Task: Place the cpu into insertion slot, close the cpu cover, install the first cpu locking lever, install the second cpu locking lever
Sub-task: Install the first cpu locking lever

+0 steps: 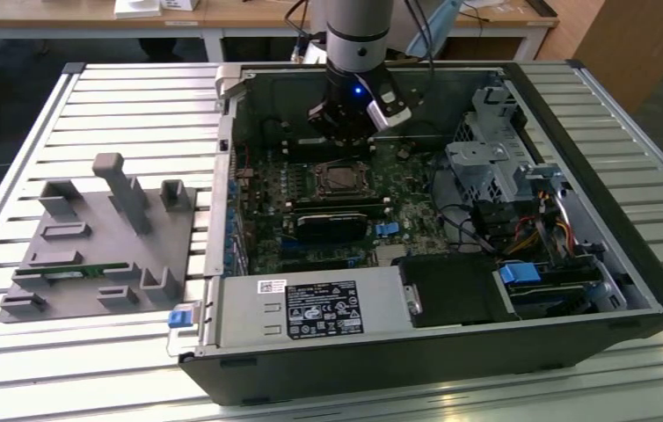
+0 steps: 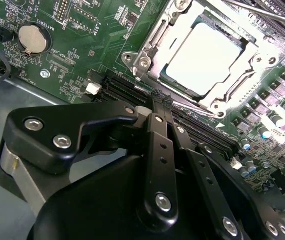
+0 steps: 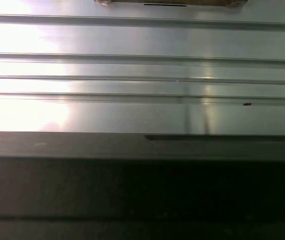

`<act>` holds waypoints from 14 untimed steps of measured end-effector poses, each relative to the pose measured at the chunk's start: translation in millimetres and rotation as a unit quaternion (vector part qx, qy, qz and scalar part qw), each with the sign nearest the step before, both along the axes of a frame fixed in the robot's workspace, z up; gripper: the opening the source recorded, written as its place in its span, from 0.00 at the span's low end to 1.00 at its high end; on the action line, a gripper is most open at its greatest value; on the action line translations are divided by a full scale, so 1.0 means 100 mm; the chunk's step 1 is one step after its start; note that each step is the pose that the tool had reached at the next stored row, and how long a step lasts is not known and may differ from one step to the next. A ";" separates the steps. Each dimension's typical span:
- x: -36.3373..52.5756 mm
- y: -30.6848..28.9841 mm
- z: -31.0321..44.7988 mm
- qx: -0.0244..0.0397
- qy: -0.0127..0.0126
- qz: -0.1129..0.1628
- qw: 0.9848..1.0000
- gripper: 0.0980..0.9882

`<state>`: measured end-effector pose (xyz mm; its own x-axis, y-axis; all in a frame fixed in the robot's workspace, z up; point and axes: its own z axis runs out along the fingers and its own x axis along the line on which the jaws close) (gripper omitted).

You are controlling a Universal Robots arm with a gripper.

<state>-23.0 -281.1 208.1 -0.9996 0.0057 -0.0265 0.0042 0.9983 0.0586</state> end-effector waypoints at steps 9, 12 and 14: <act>0.025 0.000 0.000 0.000 0.000 0.000 1.000 0.02; 0.028 0.000 -0.001 0.000 0.000 0.000 1.000 0.02; 0.028 0.001 -0.011 0.000 0.000 0.000 1.000 0.02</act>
